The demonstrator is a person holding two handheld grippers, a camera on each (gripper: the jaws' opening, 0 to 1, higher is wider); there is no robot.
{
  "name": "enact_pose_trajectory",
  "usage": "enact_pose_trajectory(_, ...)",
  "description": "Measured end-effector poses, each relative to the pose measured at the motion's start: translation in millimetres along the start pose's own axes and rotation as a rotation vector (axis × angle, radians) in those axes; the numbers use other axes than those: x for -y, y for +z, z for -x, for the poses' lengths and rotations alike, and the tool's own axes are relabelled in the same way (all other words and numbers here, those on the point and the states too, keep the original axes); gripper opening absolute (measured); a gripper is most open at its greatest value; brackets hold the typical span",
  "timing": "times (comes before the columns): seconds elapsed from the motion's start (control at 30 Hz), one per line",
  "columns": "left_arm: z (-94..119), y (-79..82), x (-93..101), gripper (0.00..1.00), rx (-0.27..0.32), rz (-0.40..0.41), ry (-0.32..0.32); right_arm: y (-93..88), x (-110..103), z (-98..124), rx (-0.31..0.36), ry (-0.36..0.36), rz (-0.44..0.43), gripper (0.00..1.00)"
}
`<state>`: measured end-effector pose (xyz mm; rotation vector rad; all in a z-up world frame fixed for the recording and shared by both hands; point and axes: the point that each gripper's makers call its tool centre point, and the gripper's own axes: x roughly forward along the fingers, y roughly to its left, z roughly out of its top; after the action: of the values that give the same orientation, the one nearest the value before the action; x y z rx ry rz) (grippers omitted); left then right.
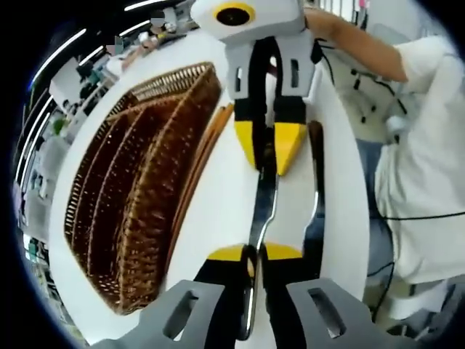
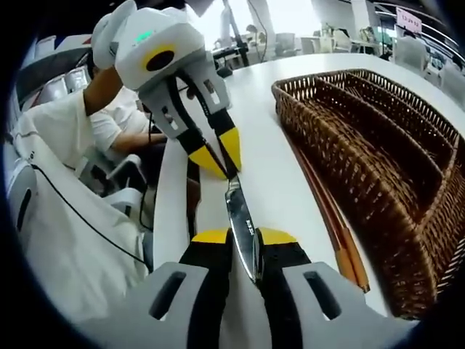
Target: Arrange the knives, forks, and spoons in their matching storage slots by inserting each utensil handle-first until every utensil is classified and aligned in the correct compartment
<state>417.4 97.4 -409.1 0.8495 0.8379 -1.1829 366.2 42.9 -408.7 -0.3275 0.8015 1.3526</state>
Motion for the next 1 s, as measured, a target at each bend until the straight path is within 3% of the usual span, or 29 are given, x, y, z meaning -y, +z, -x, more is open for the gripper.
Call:
enact_pose_trajectory(0.2, -1.5, -0.4, 0.3, 0.07, -0.064, 0.003, -0.078, 2.7, 6.3, 0.0, -0.013, 0.002, -0.003, 0.13)
enact_pose_trajectory(0.33, -1.6, -1.3, 2.5, 0.07, -0.066, 0.008, -0.131, 3.7, 10.6, 0.3, -0.021, -0.002, 0.012, 0.13)
enact_pose_trajectory(0.7, -2.4, 0.0, 2.2, 0.06, -0.043, 0.028, -0.172, 14.4, 33.1, -1.0, -0.045, -0.040, 0.201, 0.18)
enact_pose_trajectory(0.83, -2.4, 0.1, 1.8, 0.06, -0.042, 0.042, -0.181, 16.5, 41.1, -2.1, -0.100, -0.072, 0.324, 0.16)
enact_pose_trajectory(0.93, -2.4, -0.1, 2.1, 0.06, -0.041, 0.052, -0.183, 21.1, 37.5, -1.6, -0.140, -0.074, 0.371, 0.16)
enact_pose_trajectory(1.0, -2.2, -0.4, 2.6, 0.06, -0.040, 0.053, -0.184, 21.9, 39.8, -1.9, -0.179, -0.091, 0.307, 0.14)
